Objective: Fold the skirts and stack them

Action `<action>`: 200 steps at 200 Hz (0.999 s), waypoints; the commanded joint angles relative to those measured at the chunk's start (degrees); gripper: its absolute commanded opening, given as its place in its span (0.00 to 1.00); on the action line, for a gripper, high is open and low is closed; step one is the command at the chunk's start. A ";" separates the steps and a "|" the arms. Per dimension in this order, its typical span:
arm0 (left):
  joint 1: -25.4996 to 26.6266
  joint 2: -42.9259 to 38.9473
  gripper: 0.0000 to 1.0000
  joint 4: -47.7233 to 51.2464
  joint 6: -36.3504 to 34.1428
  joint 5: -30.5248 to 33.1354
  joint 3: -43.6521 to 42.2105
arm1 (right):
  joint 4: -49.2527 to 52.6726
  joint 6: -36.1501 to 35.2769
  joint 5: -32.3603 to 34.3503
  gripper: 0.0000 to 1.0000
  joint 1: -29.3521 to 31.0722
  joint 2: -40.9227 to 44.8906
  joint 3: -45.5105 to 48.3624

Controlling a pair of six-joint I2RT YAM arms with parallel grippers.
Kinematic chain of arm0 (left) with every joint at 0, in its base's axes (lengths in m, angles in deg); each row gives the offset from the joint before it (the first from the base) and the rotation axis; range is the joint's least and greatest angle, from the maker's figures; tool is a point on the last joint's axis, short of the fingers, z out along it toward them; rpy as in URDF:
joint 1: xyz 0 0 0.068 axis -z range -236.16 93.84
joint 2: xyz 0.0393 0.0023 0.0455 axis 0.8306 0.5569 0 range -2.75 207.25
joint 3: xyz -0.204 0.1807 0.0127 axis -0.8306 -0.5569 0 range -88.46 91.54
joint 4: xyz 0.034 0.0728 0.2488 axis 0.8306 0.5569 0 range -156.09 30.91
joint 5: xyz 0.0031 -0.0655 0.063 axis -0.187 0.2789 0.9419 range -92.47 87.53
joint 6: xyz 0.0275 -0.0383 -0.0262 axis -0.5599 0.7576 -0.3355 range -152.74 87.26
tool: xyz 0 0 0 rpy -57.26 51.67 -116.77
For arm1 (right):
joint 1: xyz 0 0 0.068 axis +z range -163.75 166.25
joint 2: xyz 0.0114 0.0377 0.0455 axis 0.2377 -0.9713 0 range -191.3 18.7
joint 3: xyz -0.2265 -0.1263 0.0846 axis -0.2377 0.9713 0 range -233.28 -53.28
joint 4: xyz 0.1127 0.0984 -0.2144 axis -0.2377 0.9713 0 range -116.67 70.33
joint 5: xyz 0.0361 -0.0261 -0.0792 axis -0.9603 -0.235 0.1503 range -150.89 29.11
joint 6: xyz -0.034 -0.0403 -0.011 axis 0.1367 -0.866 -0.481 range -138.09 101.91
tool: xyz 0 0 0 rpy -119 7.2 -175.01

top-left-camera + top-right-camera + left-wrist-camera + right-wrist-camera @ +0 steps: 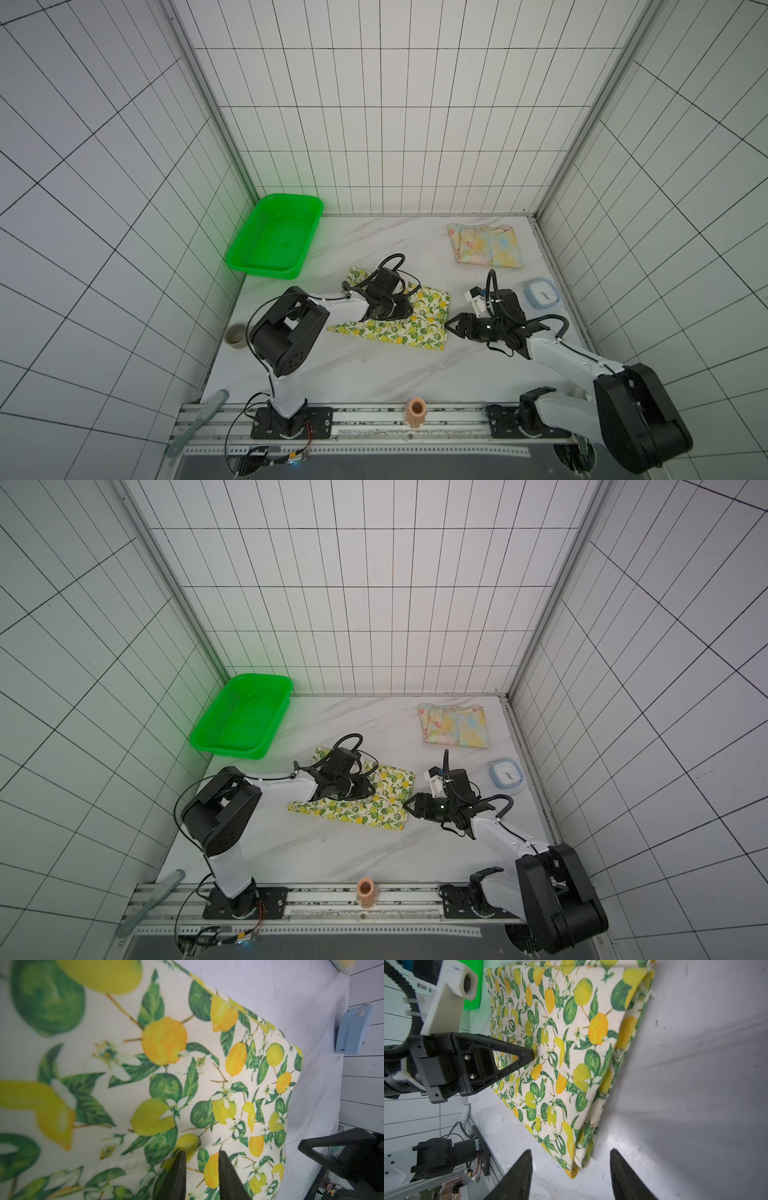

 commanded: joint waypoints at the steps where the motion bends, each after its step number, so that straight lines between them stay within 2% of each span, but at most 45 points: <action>1: 0.46 1.24 0.28 -1.53 -0.03 -0.35 1.58 | -6.53 2.67 -2.85 0.60 -0.54 -1.43 3.50; 78: 0.51 3.04 0.28 -1.46 0.09 -1.19 1.24 | -16.70 5.96 -4.77 0.59 -0.61 -9.82 5.12; 200: 0.58 5.25 0.27 -0.93 -0.19 -2.41 2.63 | -25.58 9.46 -4.30 0.58 -0.47 -17.64 4.94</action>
